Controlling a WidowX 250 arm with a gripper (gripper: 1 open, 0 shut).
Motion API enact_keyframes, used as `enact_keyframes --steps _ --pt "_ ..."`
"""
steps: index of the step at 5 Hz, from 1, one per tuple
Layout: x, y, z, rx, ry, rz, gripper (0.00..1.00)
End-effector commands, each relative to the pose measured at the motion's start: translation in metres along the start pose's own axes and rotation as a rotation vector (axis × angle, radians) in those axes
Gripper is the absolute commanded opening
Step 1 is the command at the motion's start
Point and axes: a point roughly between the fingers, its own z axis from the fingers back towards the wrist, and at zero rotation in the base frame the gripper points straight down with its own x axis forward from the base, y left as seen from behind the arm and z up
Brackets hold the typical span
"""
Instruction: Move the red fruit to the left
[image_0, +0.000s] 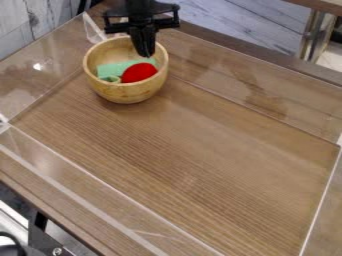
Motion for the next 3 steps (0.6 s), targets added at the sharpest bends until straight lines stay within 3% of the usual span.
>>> enact_keyframes --steps 1,2,3 --pt "0.008 0.002 0.033 -0.013 -0.111 -0.008 0.00" --pt "0.004 0.008 0.024 0.003 -0.106 -0.005 1.00" --pt "-0.001 0.012 0.023 0.006 -0.103 -0.002 0.00"
